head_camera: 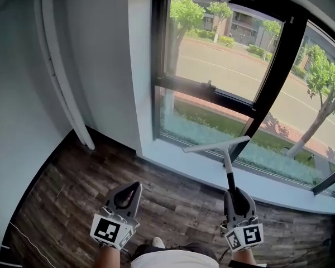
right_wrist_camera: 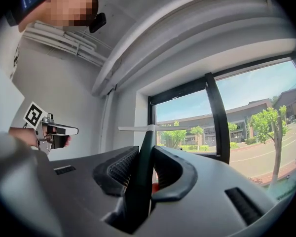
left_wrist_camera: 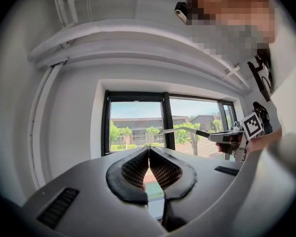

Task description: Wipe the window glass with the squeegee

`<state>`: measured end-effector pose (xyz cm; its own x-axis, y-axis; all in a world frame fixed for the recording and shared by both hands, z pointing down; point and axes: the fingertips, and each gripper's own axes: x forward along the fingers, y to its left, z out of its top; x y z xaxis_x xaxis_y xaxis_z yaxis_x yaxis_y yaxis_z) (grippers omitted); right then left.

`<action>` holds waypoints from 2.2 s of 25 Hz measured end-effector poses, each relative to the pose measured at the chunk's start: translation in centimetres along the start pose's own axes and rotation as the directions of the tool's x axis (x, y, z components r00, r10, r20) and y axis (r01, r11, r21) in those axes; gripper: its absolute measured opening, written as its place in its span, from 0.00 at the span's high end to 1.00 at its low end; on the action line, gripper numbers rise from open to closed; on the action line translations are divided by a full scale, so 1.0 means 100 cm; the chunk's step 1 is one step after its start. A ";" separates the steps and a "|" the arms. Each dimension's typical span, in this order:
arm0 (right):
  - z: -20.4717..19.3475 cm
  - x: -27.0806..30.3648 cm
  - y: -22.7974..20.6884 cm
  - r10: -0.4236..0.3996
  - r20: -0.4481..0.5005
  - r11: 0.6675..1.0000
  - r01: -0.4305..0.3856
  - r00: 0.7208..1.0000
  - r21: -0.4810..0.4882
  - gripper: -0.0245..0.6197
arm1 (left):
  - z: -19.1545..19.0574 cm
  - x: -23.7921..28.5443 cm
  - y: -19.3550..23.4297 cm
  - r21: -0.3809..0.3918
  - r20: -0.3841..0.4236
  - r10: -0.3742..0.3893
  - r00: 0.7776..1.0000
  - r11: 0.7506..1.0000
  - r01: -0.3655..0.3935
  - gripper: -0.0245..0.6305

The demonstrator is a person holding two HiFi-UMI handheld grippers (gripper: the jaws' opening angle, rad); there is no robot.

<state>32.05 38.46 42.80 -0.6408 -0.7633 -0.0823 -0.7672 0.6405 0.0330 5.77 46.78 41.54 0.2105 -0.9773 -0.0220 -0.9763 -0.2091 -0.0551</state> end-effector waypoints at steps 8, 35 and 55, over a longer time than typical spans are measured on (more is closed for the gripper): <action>-0.021 0.047 -0.006 -0.063 -0.053 0.998 0.063 0.997 -0.003 0.81 | -0.021 0.052 0.043 -0.074 0.002 -0.061 0.998 0.995 0.061 0.93; -0.033 0.302 -0.305 -0.275 0.038 0.962 0.274 0.961 0.013 0.81 | -0.016 0.461 0.076 -0.098 0.019 -0.204 0.979 0.974 0.205 0.93; -0.017 0.409 -0.320 -0.592 0.079 0.803 0.596 0.802 -0.030 0.81 | -0.019 0.648 0.172 -0.055 0.064 -0.525 0.849 0.848 0.528 0.93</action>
<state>30.38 -13.36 40.09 -0.0574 -0.9847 -0.1645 -0.9983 0.0570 0.0070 2.55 -20.21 41.08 0.6940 -0.7180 -0.0534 -0.7191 -0.6949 -0.0036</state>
